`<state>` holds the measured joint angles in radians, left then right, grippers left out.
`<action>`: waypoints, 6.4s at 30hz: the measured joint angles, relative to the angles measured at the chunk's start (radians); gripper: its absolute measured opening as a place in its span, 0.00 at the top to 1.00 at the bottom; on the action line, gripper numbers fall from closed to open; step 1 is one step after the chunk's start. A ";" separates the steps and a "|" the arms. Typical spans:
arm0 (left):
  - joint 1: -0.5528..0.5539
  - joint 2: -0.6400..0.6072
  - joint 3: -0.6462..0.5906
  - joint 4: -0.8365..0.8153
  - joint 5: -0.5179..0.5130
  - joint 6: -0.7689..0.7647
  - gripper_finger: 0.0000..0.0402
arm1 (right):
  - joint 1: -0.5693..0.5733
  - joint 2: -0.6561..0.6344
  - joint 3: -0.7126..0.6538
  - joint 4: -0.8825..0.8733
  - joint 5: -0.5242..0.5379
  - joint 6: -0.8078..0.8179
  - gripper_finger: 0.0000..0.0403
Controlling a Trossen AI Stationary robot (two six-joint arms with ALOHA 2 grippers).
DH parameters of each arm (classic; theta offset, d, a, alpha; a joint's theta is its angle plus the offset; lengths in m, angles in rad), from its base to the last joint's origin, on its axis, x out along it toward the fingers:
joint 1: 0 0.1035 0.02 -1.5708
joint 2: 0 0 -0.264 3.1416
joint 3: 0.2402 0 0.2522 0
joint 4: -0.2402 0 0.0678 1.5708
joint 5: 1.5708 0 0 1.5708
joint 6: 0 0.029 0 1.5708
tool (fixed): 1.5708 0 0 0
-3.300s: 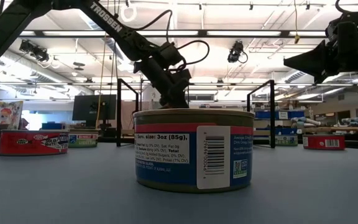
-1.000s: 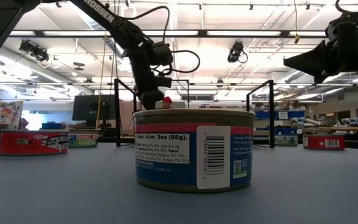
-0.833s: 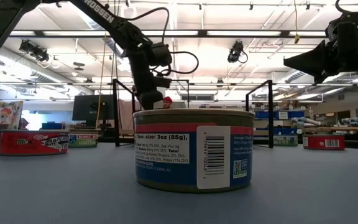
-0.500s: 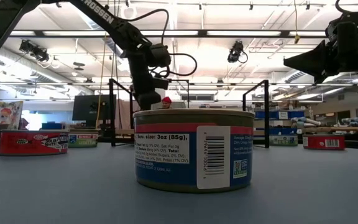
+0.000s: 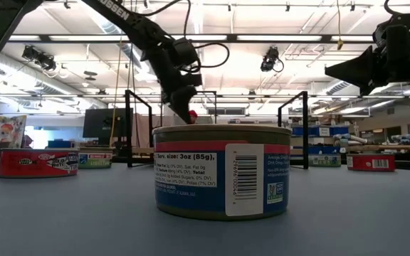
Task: Stack canned seafood by type on shelf
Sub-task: Put the top right blue tuna can on the shelf, then put the top left red tuna can on the shelf
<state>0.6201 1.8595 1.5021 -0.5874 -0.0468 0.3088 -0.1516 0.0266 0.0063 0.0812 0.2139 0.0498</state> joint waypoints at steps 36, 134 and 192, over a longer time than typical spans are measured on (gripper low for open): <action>-0.017 0.048 -0.001 -0.022 0.065 0.107 1.00 | 0.000 0.000 0.000 0.007 -0.006 0.000 0.94; -0.405 -0.361 -0.560 1.018 0.099 -0.196 0.97 | 0.000 0.006 0.000 0.045 0.002 0.000 0.94; -0.446 -0.349 -0.720 1.025 0.150 -0.160 1.00 | 0.000 0.006 0.000 0.048 0.001 0.000 0.94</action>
<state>0.1739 1.5108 0.7821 0.4372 0.1031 0.1490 -0.1514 0.0326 0.0063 0.1295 0.2153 0.0498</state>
